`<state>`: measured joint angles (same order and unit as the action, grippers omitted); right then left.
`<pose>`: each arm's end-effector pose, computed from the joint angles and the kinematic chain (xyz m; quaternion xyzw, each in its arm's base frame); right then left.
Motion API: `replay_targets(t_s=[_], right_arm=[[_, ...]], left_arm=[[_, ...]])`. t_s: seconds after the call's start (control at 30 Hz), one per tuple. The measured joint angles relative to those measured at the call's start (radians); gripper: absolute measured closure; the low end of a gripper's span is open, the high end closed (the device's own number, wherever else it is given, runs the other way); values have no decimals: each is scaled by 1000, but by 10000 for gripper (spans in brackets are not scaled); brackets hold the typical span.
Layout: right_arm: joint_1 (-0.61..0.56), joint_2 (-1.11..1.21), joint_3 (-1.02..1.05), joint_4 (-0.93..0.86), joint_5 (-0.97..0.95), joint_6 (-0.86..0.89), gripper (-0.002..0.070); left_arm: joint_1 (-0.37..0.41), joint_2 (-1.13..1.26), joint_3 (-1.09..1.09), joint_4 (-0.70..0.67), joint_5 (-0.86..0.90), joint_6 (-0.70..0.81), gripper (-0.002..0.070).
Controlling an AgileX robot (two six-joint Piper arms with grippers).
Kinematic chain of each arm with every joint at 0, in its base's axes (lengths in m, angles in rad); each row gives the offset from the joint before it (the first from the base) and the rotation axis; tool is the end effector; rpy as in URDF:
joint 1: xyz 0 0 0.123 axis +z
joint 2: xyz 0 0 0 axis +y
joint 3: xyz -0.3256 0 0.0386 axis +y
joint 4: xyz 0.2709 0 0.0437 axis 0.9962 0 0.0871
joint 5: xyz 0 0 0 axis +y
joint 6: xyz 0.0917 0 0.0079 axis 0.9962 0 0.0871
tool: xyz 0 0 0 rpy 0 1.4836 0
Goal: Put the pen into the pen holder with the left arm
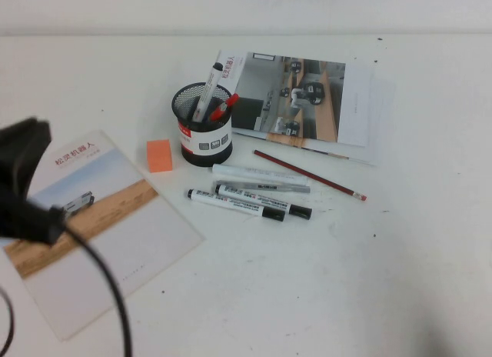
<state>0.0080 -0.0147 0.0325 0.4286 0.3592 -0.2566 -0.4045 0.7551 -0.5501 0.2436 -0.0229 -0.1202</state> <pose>0.0334 0.0138 0.1722 0.0106 0.7918 0.1051 0.6016 0.1424 -0.0615 0.3530 0.1949 0.7140 -0.0963 0.6656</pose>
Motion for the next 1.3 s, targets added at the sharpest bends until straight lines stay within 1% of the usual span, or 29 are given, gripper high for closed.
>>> replay_targets(t_s=[0.17, 0.33, 0.43, 0.57, 0.7, 0.77, 0.93, 1.13, 1.2, 1.3], right_arm=[[0, 0, 0, 0, 0, 0, 698], [0, 0, 0, 0, 0, 0, 698], [0, 0, 0, 0, 0, 0, 698], [0, 0, 0, 0, 0, 0, 698], [0, 0, 0, 0, 0, 0, 698], [0, 0, 0, 0, 0, 0, 698], [0, 0, 0, 0, 0, 0, 698], [0, 0, 0, 0, 0, 0, 698], [0, 0, 0, 0, 0, 0, 698], [0, 0, 0, 0, 0, 0, 698]], left_arm=[[0, -138, 81, 1, 37, -6, 675], [0, -179, 163, -1, 46, -48, 675], [0, -181, 230, -1, 30, -72, 675], [0, -183, 307, -3, -47, -83, 675], [10, -218, 345, -51, -57, -61, 675], [38, -258, 349, -87, -13, -49, 675], [168, -429, 356, -125, 120, -31, 676], [327, -657, 442, -174, 143, -6, 676], [353, -720, 476, -190, 150, -5, 676], [358, -761, 524, -196, 150, -4, 676]])
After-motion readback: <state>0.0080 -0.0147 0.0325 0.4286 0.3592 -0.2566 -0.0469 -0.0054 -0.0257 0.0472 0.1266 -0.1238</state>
